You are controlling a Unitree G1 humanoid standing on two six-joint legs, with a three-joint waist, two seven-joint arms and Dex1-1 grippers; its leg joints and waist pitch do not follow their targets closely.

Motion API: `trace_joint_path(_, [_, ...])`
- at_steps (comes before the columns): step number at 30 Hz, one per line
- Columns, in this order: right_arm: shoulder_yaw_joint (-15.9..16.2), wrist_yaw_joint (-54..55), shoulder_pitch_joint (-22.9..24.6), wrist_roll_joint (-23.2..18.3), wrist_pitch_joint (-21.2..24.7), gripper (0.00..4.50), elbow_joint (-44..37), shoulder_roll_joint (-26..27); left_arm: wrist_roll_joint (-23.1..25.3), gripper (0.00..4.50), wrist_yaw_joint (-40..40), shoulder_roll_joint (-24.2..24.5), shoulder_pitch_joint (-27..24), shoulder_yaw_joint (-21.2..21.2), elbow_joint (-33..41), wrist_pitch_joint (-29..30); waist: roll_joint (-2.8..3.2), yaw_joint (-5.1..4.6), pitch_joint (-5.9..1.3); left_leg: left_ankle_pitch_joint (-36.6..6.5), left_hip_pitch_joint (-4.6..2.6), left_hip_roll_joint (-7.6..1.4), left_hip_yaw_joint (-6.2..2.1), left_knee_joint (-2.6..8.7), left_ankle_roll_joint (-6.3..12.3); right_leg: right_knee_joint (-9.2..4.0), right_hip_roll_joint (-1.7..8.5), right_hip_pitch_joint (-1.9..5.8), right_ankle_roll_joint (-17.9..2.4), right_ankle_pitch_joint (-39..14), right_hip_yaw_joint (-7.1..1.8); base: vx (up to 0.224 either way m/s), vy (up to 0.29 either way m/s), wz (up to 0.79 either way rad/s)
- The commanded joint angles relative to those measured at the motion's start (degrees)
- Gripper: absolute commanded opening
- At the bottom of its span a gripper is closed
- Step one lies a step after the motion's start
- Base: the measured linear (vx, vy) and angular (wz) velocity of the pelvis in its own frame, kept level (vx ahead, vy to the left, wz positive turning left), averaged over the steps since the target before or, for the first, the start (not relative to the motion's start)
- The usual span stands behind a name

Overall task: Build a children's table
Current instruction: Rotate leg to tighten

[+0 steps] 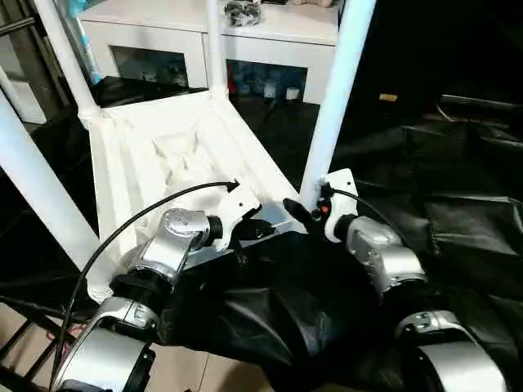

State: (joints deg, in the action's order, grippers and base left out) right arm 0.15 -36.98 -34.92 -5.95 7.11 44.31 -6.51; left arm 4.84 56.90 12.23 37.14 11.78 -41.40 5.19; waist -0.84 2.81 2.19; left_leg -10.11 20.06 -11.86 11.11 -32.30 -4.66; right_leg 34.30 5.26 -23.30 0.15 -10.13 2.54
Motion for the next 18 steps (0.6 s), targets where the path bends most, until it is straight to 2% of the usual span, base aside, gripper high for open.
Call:
trace_joint_path(1, [5.7,-9.3,1.4,-1.3,0.4,3.68,-2.5,1.4,-2.4,0.00,5.5,-1.8,-0.6,3.2,2.1,-2.5,-0.13,0.45,-3.14,-13.8,0.09,-1.01,-0.35,3.47,2.59,-4.17,2.23,2.73,-12.3,-11.5,-1.72,0.000,0.000,0.00])
trace_joint_path(2, [6.3,-12.5,2.0,-2.0,0.8,3.68,-4.0,0.3,-2.6,0.00,6.9,-1.2,-0.8,3.3,2.4,-2.6,-0.13,0.45,-3.14,-13.8,0.09,-1.01,-0.35,3.47,2.59,-4.17,2.23,2.73,-12.3,-11.5,-1.72,0.000,0.000,0.00])
trace_joint_path(4, [6.9,-15.9,2.9,-2.5,0.9,3.68,-5.7,-1.0,-2.9,0.00,8.3,-0.4,-0.8,3.3,2.6,-2.7,-0.18,1.04,-3.34,-10.8,0.08,-1.17,-0.15,3.16,4.01,-3.39,2.01,3.01,-14.1,-5.5,-1.56,0.000,0.000,0.00])
trace_joint_path(5, [7.4,-19.0,3.6,-3.0,1.4,3.68,-7.3,-2.4,-3.2,0.00,9.7,0.4,-0.9,3.3,2.7,-2.8,-0.13,1.11,-3.27,-10.0,0.16,-1.20,0.03,3.09,4.48,-3.19,1.96,2.90,-15.0,-3.6,-1.53,0.000,0.000,0.00])
trace_joint_path(7, [8.0,-24.2,4.7,-3.9,2.8,3.68,-9.6,-5.0,-3.2,0.00,12.0,2.0,-0.6,3.2,2.0,-3.6,-0.28,1.40,-3.33,-10.1,0.15,-1.18,0.08,2.95,5.10,-3.11,2.00,3.17,-15.3,-3.7,-1.44,0.000,0.000,0.00])
trace_joint_path(9, [8.7,-29.8,5.7,-5.4,4.9,3.68,-11.9,-7.6,-2.9,0.00,14.3,3.8,0.0,3.1,0.7,-4.6,-0.21,1.60,-3.21,-10.3,0.12,-1.24,0.09,2.97,5.47,-3.22,1.99,3.03,-15.4,-4.0,-1.46,0.000,0.000,0.00])
trace_joint_path(12, [9.4,-33.3,6.4,-5.9,6.5,3.68,-13.4,-9.2,-2.6,0.00,16.6,5.1,0.5,3.0,-0.4,-5.1,-0.23,2.44,-3.09,-11.9,-0.12,-1.45,0.11,3.12,4.47,-3.46,2.28,2.77,-15.1,-7.5,-1.51,0.000,0.000,0.00])
trace_joint_path(14, [10.1,-35.5,7.1,-6.5,8.1,3.68,-15.0,-10.2,-2.5,0.00,17.4,5.9,1.0,2.9,-1.4,-5.6,-0.19,2.66,-2.99,-12.8,-0.18,-1.50,0.03,3.28,3.26,-3.58,2.33,2.68,-14.4,-9.4,-1.59,0.000,0.000,0.00])
trace_joint_path(18, [10.4,-36.3,7.3,-6.4,9.0,3.54,-15.5,-10.3,-2.3,0.00,17.7,6.3,1.2,2.8,-1.9,-5.9,-0.31,2.72,-3.06,-12.7,-0.09,-1.45,-0.04,3.30,2.39,-3.53,2.44,2.71,-14.0,-9.8,-1.60,0.000,0.000,0.00])
